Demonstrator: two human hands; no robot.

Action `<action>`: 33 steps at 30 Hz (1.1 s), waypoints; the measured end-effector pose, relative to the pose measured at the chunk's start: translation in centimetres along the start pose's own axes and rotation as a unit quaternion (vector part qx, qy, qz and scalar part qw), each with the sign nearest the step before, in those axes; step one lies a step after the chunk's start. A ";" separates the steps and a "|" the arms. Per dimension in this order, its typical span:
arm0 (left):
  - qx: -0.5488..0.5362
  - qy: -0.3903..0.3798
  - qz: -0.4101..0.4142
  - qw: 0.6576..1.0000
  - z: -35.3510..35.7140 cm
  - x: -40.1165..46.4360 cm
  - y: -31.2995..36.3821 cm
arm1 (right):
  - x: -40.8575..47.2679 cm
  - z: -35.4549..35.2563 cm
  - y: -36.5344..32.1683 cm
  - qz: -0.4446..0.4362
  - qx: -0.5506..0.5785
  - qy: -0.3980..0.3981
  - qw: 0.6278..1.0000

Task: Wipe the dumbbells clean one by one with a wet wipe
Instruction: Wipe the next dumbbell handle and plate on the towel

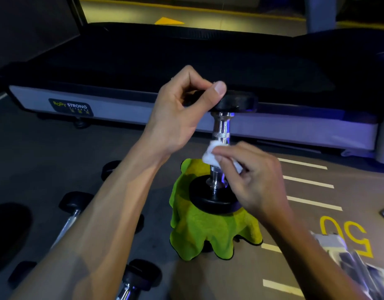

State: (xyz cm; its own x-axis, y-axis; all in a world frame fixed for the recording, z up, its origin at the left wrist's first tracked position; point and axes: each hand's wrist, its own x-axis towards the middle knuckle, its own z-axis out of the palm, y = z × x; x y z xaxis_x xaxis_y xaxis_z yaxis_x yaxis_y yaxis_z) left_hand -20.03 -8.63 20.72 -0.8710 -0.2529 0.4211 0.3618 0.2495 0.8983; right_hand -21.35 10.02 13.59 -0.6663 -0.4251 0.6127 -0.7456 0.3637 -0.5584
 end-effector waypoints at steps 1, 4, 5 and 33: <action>0.000 0.000 -0.001 1.000 0.1 0.0 0.0 | 0.8 0.1 -0.1 -0.001 0.000 0.018 1.000; 0.002 -0.004 -0.003 1.000 0.1 -0.2 0.1 | 2.6 0.4 -0.8 -0.013 0.005 0.073 0.997; 0.003 -0.007 -0.001 1.000 0.1 -0.2 0.1 | 2.7 0.5 -1.0 -0.021 0.000 0.075 0.997; -0.025 -0.001 -0.010 1.000 0.1 -0.5 0.0 | 1.0 -1.4 0.5 0.231 0.293 0.032 0.927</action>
State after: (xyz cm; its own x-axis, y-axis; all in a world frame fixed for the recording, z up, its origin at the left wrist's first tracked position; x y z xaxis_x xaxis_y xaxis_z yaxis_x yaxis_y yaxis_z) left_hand -19.67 -8.38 20.52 -0.8791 -0.2558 0.4022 0.3596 0.1979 0.9119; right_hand -22.43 10.94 14.76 -0.9262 -0.2789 0.2537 -0.2566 -0.0266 -0.9661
